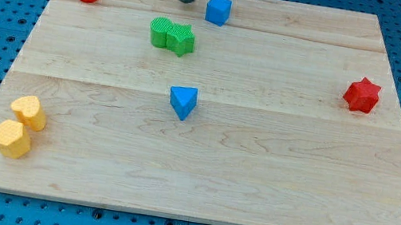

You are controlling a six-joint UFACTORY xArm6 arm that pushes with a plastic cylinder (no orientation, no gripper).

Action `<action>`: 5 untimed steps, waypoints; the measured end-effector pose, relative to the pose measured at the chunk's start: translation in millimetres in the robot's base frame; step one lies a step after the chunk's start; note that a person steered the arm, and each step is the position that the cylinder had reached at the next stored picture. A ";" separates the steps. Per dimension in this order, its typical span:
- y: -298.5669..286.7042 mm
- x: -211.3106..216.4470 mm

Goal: Push the blue triangle to the top right

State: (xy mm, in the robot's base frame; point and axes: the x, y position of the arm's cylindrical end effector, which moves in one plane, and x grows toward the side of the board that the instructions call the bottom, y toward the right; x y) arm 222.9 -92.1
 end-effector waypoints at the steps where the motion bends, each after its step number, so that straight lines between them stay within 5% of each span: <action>1: -76.8 8.6; 2: -142.2 38.3; 4: -76.7 178.5; 5: -34.8 215.4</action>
State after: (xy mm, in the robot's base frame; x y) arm 438.4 -126.9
